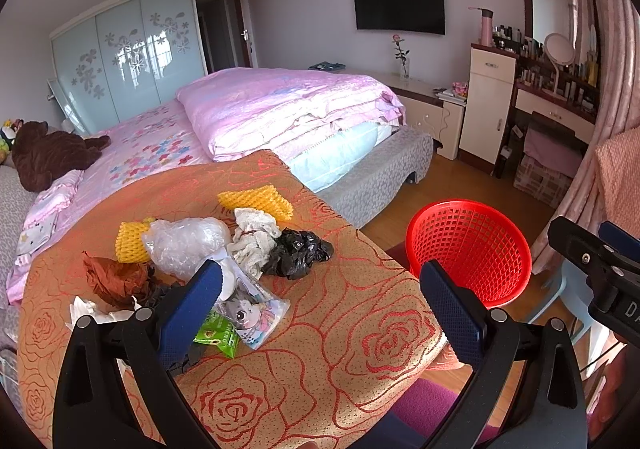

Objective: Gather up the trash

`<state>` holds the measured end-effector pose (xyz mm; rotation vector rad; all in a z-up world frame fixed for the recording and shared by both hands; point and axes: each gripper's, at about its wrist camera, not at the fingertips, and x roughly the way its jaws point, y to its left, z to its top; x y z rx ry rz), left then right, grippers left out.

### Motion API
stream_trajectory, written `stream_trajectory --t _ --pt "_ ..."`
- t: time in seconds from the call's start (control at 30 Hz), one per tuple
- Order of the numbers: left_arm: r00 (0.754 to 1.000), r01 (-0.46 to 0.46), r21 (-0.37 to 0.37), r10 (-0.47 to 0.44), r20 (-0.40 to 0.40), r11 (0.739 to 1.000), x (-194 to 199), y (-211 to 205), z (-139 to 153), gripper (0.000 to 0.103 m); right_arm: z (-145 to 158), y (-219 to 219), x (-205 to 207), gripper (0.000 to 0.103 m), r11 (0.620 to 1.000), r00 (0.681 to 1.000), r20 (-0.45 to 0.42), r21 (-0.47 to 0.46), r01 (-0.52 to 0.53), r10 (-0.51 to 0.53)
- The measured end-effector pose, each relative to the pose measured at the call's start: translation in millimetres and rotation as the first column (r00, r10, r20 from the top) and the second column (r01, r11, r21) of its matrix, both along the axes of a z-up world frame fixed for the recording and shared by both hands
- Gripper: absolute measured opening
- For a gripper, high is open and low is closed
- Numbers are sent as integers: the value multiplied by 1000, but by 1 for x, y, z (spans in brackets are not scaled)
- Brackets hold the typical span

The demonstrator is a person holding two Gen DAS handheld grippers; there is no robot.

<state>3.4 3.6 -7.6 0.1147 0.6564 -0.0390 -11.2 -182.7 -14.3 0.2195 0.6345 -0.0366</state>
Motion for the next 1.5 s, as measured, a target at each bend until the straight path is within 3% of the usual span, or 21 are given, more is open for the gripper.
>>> stream_trajectory --t 1.5 --pt "1000 -5 -1 5 -2 1000 2 2 0 95 -7 5 -2 96 1000 1000 -12 0 -2 2"
